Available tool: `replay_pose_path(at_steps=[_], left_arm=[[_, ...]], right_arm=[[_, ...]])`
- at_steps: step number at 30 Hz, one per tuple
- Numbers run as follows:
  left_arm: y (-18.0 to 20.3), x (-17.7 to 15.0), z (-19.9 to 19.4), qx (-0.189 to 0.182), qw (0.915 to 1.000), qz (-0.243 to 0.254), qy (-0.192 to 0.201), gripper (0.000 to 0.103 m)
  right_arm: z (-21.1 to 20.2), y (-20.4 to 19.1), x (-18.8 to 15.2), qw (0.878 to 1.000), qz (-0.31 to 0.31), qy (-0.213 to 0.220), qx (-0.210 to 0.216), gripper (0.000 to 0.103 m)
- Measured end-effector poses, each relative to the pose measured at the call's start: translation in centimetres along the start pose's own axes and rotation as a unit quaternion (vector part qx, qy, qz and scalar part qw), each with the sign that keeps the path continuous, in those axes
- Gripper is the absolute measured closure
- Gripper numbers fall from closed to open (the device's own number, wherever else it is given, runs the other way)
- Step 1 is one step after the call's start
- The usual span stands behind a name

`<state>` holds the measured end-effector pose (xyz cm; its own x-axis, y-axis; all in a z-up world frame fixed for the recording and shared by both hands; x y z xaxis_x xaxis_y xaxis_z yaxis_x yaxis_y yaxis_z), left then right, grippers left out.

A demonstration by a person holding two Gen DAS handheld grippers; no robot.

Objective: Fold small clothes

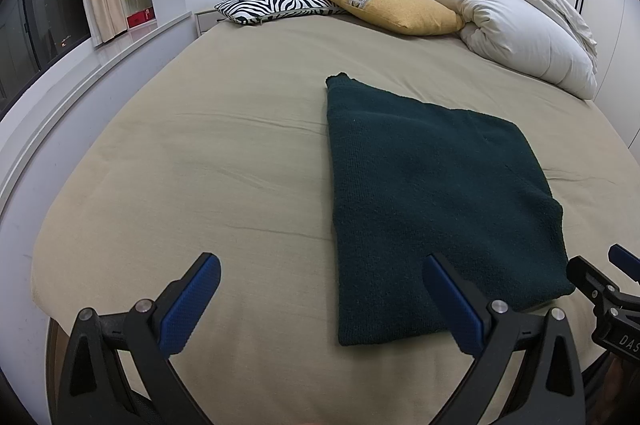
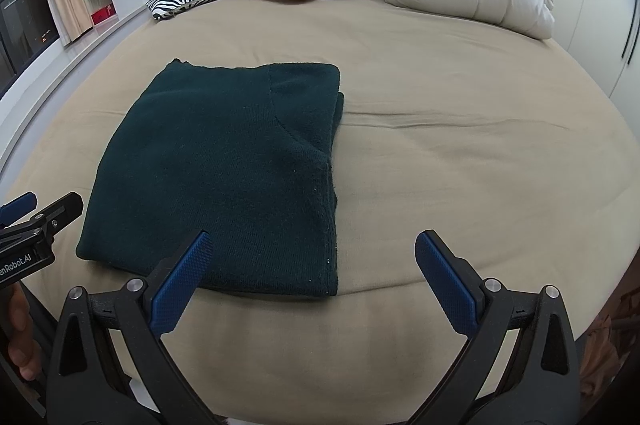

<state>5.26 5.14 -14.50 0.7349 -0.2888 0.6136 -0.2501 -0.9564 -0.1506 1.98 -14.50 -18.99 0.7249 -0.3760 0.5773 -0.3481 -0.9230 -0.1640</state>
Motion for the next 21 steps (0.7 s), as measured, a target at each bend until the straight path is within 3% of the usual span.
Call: replay_pose_path(at_steps=[21], left_arm=[[-0.01, 0.00, 0.00, 0.000, 1.0000, 0.000, 0.000, 0.000]], right_arm=[[0.06, 0.04, -0.11, 1.000, 0.002, -0.001, 0.001, 0.000]])
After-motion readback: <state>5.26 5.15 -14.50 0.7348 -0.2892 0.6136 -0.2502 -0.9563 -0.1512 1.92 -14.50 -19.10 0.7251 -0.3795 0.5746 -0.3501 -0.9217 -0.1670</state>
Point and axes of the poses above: each gripper's, at about its wrist camera, not at the fingertips, and z roughly the way its jaws point, y to its right, x to its top, the point moved 9 cm from there along z, roughly the way its jaws point, and after that the axes turned 14 degrees about z, right-handed, at the moved point
